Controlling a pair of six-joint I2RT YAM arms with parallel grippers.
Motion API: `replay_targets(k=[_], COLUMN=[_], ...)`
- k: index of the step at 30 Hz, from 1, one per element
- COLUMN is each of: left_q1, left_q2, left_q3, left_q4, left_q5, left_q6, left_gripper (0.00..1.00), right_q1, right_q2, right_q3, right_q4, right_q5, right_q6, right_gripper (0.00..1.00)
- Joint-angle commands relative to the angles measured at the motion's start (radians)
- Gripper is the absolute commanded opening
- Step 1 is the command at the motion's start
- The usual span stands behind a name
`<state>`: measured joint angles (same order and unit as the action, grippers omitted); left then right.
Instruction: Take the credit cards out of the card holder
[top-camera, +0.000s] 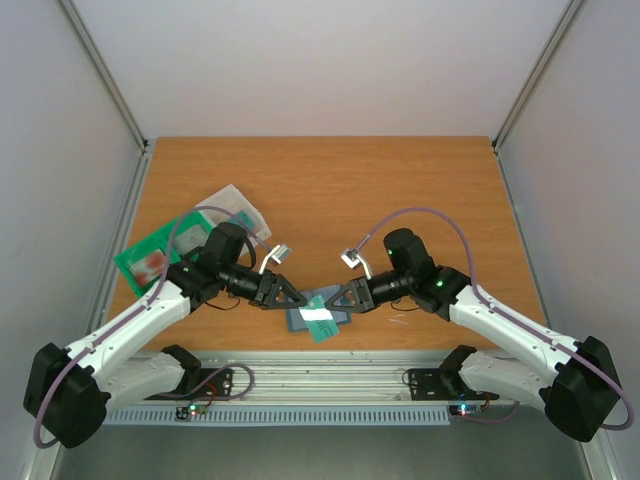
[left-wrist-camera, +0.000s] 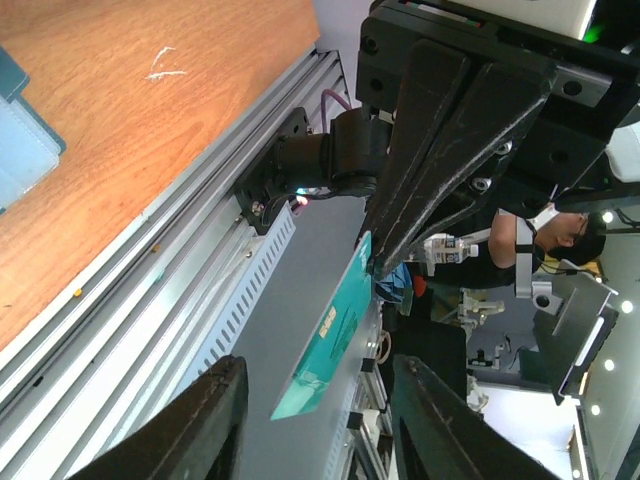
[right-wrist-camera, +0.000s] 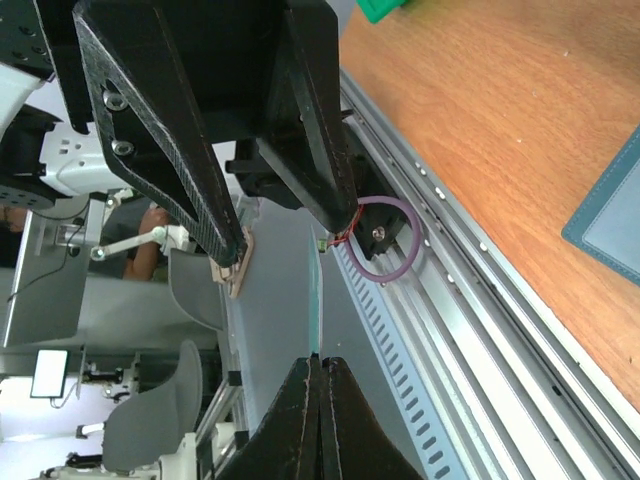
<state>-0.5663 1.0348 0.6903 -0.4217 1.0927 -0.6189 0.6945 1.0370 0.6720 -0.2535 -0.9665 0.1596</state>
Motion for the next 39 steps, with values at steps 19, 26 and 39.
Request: replay_targets(k=[19,26,39], left_q1=[0.002,0.002,0.017], left_q2=[-0.026,-0.051,-0.134], left_q3=[-0.001,0.024,0.229], left_q4=[0.018,-0.039,-0.250], left_q5=[0.019,-0.072,-0.578], left_q6=[0.026,0.040,0.034], left_gripper=[0.00,0.00,0.01], right_q1=[-0.006,-0.006,-0.006], right_q2=[-0.001,-0.084,-0.261], right_q3=[0.016,0.025,0.065], right_q4=[0.055,-0.039,-0.181], right_q5=[0.026,0.131,0.340], right_q6=[0.056,0.040,0.026], right_gripper=[0.02,0.36,0.99])
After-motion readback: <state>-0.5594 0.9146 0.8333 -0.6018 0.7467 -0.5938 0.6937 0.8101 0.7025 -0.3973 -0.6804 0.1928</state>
